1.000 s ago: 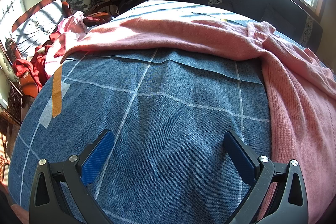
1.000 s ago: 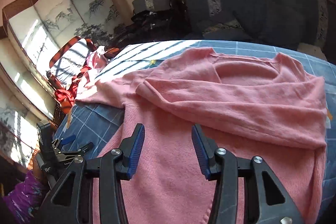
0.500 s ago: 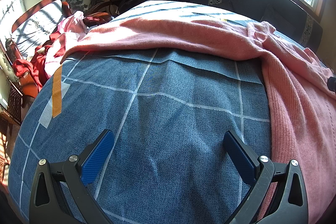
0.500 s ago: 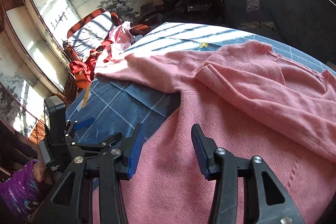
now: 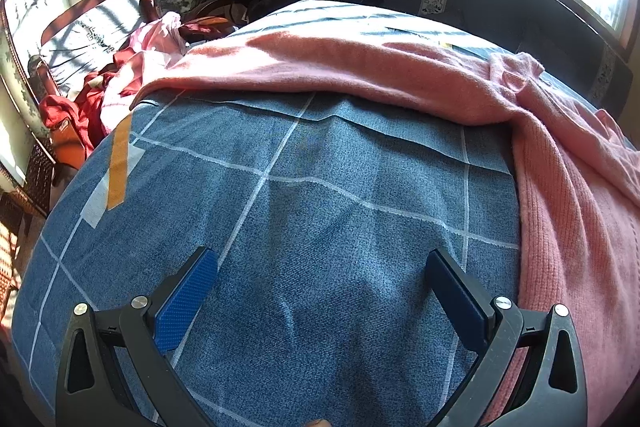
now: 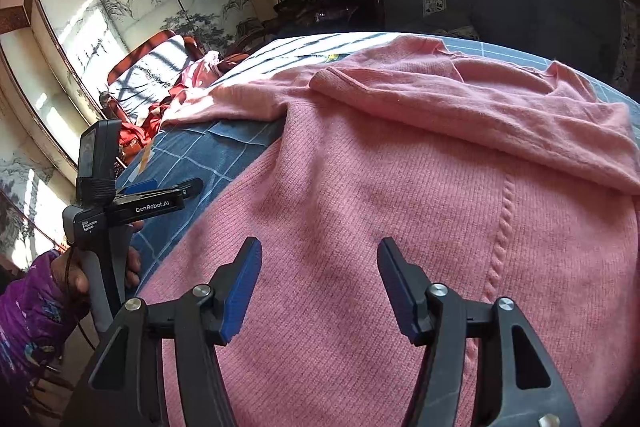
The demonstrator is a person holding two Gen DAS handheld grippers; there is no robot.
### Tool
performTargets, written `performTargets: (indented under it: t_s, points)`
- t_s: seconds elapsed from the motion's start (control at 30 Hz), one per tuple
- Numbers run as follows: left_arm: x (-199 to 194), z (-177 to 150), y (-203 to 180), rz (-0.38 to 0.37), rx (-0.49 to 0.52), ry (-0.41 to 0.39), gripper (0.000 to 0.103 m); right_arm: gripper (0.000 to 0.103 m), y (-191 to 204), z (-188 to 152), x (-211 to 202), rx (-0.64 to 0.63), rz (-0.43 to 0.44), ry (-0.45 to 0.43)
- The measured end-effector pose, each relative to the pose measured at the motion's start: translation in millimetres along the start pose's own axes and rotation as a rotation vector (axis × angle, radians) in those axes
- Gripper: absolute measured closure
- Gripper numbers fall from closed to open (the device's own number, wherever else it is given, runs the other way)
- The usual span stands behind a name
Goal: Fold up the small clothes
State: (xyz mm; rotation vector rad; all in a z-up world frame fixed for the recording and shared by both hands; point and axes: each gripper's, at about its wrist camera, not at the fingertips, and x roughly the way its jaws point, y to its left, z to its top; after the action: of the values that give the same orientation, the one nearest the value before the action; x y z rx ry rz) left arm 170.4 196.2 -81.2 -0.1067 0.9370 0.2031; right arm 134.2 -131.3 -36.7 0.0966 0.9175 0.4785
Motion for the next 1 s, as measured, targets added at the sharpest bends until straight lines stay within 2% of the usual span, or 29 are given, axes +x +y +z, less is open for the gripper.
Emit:
performTargets:
  t_s: [0.1, 0.13, 0.17, 0.2, 0.23, 0.3, 0.4, 0.47, 0.53, 0.57, 0.6, 0.63, 0.67, 0.73, 0.8, 0.83, 0.9, 0.97, 1.0]
  points:
    - [0.4, 3.9, 1.2, -0.021, 0.040, 0.029, 0.000, 0.044, -6.1, -4.7, 1.2, 0.017, 0.000, 0.008]
    - [-0.3, 6.0, 4.3, -0.014, 0.045, 0.027, 0.004, 0.044, -8.3, -6.7, 2.1, 0.020, 0.001, 0.014]
    - [-3.4, 9.0, 9.8, 0.000, 0.034, 0.009, 0.015, 0.044, -9.9, -8.9, 2.8, 0.022, 0.002, 0.018]
    - [-5.8, 14.6, 17.1, -0.026, 0.018, 0.011, 0.016, 0.044, -11.4, -11.4, 3.5, 0.023, 0.000, 0.021]
    - [-6.3, 22.1, 27.1, -0.091, -0.012, 0.041, 0.016, 0.044, -13.0, -14.0, 4.4, 0.022, -0.003, 0.025]
    - [-1.1, 41.5, 59.5, -0.250, -0.164, 0.120, 0.016, 0.044, -15.6, -19.1, 6.8, 0.019, -0.005, 0.030]
    - [11.1, 70.0, 111.3, -0.373, -0.377, 0.132, 0.016, 0.044, -21.0, -24.5, 11.6, 0.036, 0.005, 0.036]
    - [27.4, 86.3, 134.5, -0.419, -0.456, 0.151, 0.016, 0.044, -24.2, -25.5, 13.5, 0.054, 0.019, 0.035]
    - [48.0, 98.9, 152.8, -0.417, -0.529, 0.194, 0.016, 0.044, -25.9, -24.5, 12.8, 0.058, 0.034, 0.026]
    - [57.7, 103.0, 162.1, -0.456, -0.584, 0.204, 0.018, 0.044, -26.4, -24.5, 12.1, 0.057, 0.038, 0.021]
    - [61.2, 106.6, 171.2, -0.497, -0.646, 0.173, 0.018, 0.044, -26.6, -24.6, 11.6, 0.059, 0.042, 0.018]
    - [69.0, 110.2, 178.5, -0.530, -0.701, 0.185, 0.019, 0.044, -27.7, -25.0, 11.8, 0.063, 0.050, 0.018]
    - [77.7, 113.3, 184.0, -0.552, -0.737, 0.205, 0.024, 0.044, -29.2, -25.8, 12.2, 0.071, 0.059, 0.020]
    - [90.1, 116.8, 198.6, -0.604, -0.825, 0.181, 0.027, 0.044, -31.7, -26.9, 12.0, 0.087, 0.071, 0.018]
    - [105.0, 111.2, 212.2, -0.702, -0.971, 0.152, 0.027, 0.044, -33.3, -27.4, 10.4, 0.098, 0.087, 0.009]
    - [110.6, 110.4, 218.0, -0.717, -1.016, 0.150, 0.034, 0.044, -34.1, -27.7, 10.0, 0.104, 0.093, 0.006]
    - [116.4, 114.8, 224.8, -0.725, -1.031, 0.131, 0.037, 0.044, -35.1, -28.4, 10.0, 0.115, 0.106, 0.005]
    - [117.0, 121.5, 224.0, -0.715, -0.993, 0.083, 0.037, 0.044, -35.0, -28.7, 9.6, 0.121, 0.115, 0.003]
    - [118.0, 123.4, 222.4, -0.736, -0.970, 0.054, 0.037, 0.044, -35.4, -28.8, 9.6, 0.124, 0.118, 0.002]
